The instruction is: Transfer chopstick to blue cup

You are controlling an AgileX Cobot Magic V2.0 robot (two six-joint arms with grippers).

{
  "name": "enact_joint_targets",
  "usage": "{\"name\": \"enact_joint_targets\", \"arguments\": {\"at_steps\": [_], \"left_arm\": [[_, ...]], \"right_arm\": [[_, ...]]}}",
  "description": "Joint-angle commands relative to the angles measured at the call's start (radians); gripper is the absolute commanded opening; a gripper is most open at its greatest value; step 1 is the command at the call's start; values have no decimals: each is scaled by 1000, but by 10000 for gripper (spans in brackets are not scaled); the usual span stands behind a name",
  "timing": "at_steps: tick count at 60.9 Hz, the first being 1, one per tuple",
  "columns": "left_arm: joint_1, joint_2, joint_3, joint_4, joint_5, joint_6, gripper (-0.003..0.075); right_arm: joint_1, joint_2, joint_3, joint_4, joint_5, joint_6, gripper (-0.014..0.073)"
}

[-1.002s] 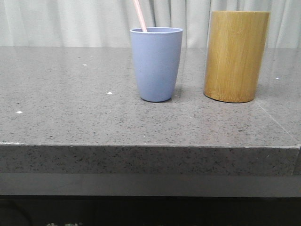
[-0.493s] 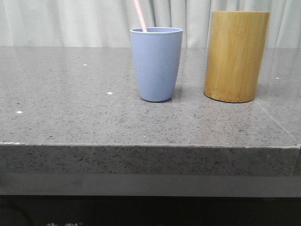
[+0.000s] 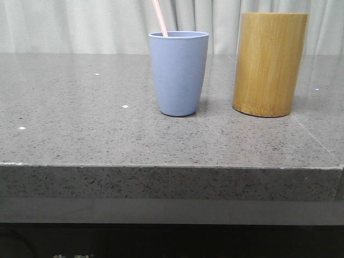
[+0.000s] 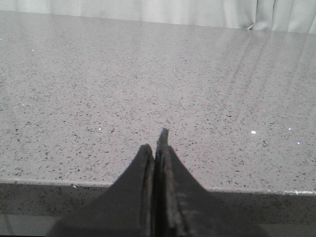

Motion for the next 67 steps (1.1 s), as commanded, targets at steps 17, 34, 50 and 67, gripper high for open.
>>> {"name": "enact_joint_targets", "arguments": {"at_steps": [17,34,50,67], "left_arm": [[-9,-24,8,-1,-84,-1,-19],[-9,-24,8,-1,-84,-1,-19],[-9,-24,8,-1,-84,-1,-19],[-9,-24,8,-1,-84,-1,-19]], "right_arm": [[-4,7,-27,-5,-83,-6,-111],[-4,7,-27,-5,-83,-6,-111],[-4,7,-27,-5,-83,-6,-111],[-18,6,23,-9,-93,-6,-111]]}}
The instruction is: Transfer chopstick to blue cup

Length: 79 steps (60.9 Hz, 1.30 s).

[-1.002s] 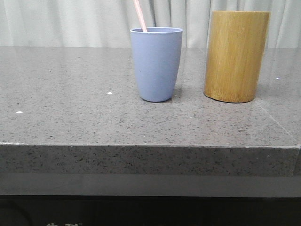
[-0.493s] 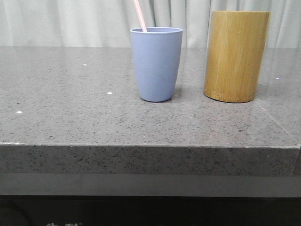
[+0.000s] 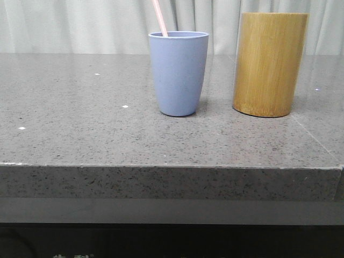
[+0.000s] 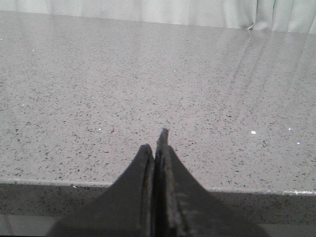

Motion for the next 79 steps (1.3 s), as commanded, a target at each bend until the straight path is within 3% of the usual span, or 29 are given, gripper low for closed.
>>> {"name": "enact_joint_targets", "arguments": {"at_steps": [1,30,41,79], "left_arm": [[-9,-24,8,-1,-84,-1,-19],[-9,-24,8,-1,-84,-1,-19],[-9,-24,8,-1,-84,-1,-19],[-9,-24,8,-1,-84,-1,-19]], "right_arm": [[-17,6,8,-8,-85,-6,-111],[-143,-269,383,51,-91,-6,-111],[-143,-351,381,52,3,-6,-111],[-143,-348,381,52,9,-6,-111]]}}
